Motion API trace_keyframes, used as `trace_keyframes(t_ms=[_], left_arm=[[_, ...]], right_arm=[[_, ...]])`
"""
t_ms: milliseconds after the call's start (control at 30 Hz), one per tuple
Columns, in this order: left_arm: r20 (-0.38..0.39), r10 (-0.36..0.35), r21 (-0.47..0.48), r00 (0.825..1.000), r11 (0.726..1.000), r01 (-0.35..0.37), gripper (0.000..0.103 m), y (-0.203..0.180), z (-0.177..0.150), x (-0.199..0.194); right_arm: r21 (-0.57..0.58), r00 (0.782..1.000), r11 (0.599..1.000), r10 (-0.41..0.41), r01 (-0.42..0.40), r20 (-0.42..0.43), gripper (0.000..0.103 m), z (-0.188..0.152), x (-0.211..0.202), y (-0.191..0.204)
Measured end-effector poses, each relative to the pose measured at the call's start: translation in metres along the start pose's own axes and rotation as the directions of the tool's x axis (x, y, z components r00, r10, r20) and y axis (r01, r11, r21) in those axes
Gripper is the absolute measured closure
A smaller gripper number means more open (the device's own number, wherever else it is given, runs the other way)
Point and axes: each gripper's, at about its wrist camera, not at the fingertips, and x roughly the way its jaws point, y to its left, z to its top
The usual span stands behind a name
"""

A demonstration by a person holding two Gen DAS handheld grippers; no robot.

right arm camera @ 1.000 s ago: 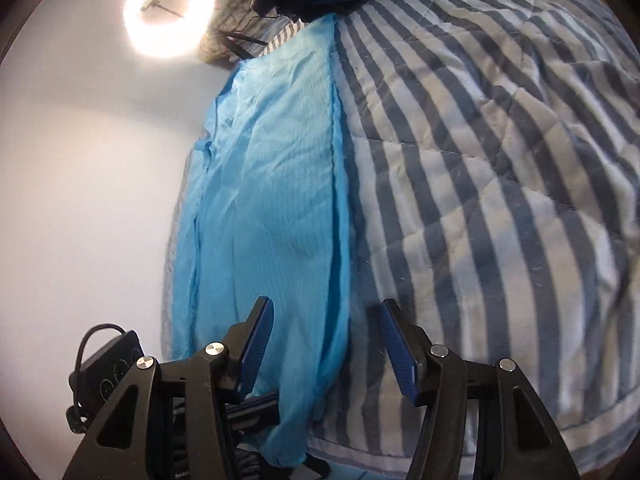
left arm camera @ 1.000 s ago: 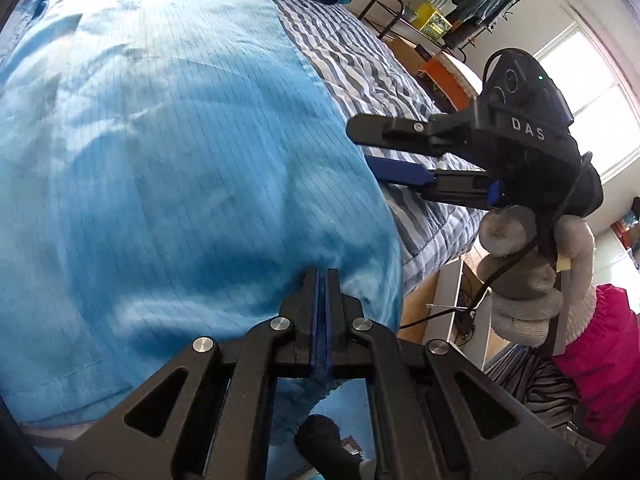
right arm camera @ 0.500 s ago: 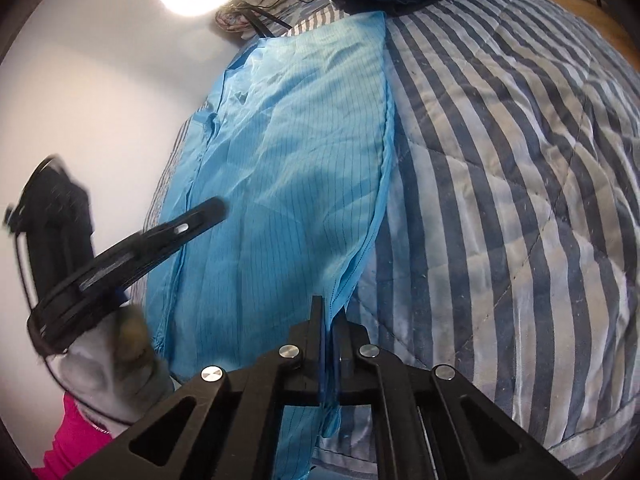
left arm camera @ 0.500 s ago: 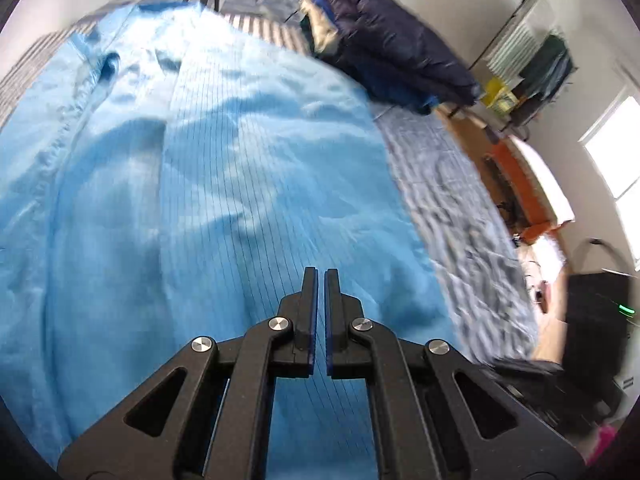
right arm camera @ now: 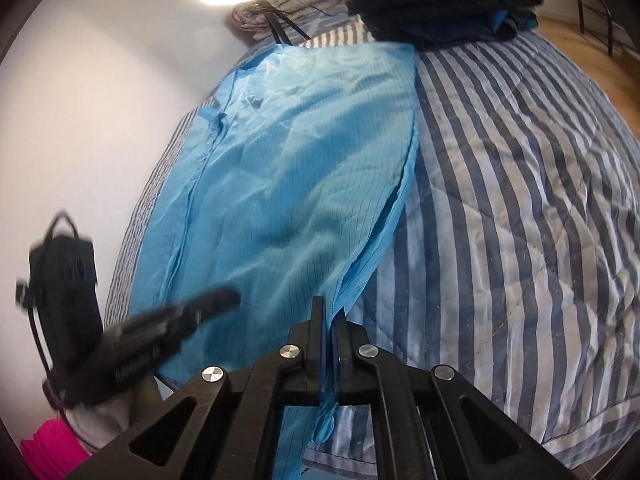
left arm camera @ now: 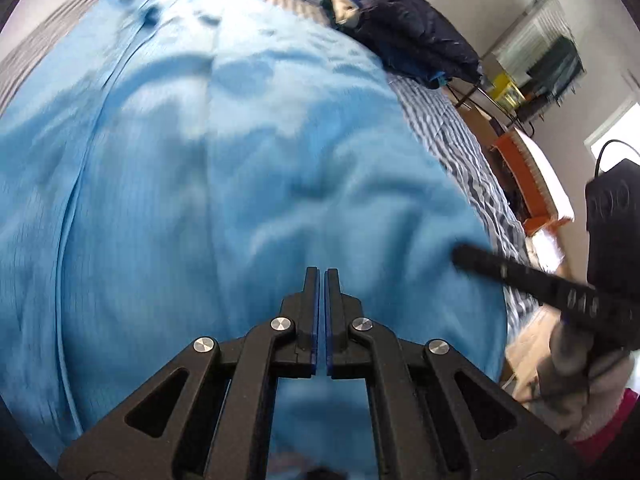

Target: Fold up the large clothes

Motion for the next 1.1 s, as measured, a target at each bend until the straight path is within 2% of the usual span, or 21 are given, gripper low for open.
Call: trace_keyframes(t_ms=[67, 167, 300, 367, 433, 533, 633, 733, 767, 833, 933, 1000, 1100], left_arm=[[-0.02, -0.036, -0.051, 0.999, 0.998, 0.035, 0.103, 0.004, -0.021, -0.006], [-0.079, -0.023, 0.013, 0.997, 1.0, 0.025, 0.103, -0.005, -0.04, 0.011], [-0.07, -0.027, -0.015, 0.997, 1.0, 0.026, 0.103, 0.002, -0.043, -0.002], [-0.013, -0.032, -0.033, 0.999, 0.999, 0.031, 0.103, 0.009, -0.039, -0.035], [0.038, -0.055, -0.051, 0.998, 0.997, 0.057, 0.103, 0.018, -0.035, -0.071], [0.148, -0.067, -0.077, 0.987, 0.994, 0.079, 0.103, 0.035, -0.026, -0.128], [0.281, -0.058, -0.128, 0.958, 0.987, 0.097, 0.103, 0.066, -0.015, -0.184], [0.413, -0.003, -0.197, 0.911, 0.976, 0.093, 0.103, 0.105, -0.006, -0.231], [0.444, 0.017, -0.229, 0.896, 0.969, 0.095, 0.103, 0.119, -0.004, -0.242], [0.478, 0.039, -0.284, 0.878, 0.952, 0.113, 0.103, 0.146, 0.002, -0.253], [0.498, 0.083, -0.357, 0.863, 0.927, 0.117, 0.103, 0.182, -0.002, -0.261], [0.496, 0.106, -0.393, 0.862, 0.912, 0.114, 0.103, 0.199, -0.007, -0.264], [0.486, 0.105, -0.422, 0.868, 0.898, 0.128, 0.103, 0.216, -0.01, -0.262]], right_arm=[[-0.025, 1.0, 1.0, -0.011, 0.012, 0.012, 0.103, 0.005, 0.001, 0.01], [-0.046, 1.0, 0.999, -0.017, 0.018, 0.02, 0.103, 0.008, 0.0, 0.021], [-0.111, 0.998, 0.992, -0.056, 0.06, 0.033, 0.103, 0.012, 0.001, 0.045], [-0.182, 0.994, 0.978, -0.098, 0.107, 0.056, 0.103, 0.011, 0.0, 0.063], [-0.223, 0.992, 0.967, -0.109, 0.122, 0.067, 0.103, 0.01, 0.001, 0.077], [-0.288, 0.988, 0.945, -0.135, 0.152, 0.078, 0.103, 0.01, 0.005, 0.101], [-0.393, 0.973, 0.891, -0.201, 0.229, 0.111, 0.103, 0.006, 0.013, 0.133], [-0.52, 0.959, 0.806, -0.249, 0.283, 0.136, 0.103, -0.004, 0.029, 0.173], [-0.558, 0.955, 0.776, -0.26, 0.293, 0.139, 0.103, -0.008, 0.037, 0.186], [-0.623, 0.95, 0.721, -0.28, 0.304, 0.139, 0.103, -0.017, 0.052, 0.21], [-0.709, 0.947, 0.643, -0.3, 0.289, 0.114, 0.103, -0.031, 0.082, 0.243], [-0.76, 0.946, 0.598, -0.316, 0.254, 0.068, 0.103, -0.043, 0.108, 0.262], [-0.796, 0.944, 0.57, -0.329, 0.203, 0.006, 0.103, -0.058, 0.137, 0.275]])
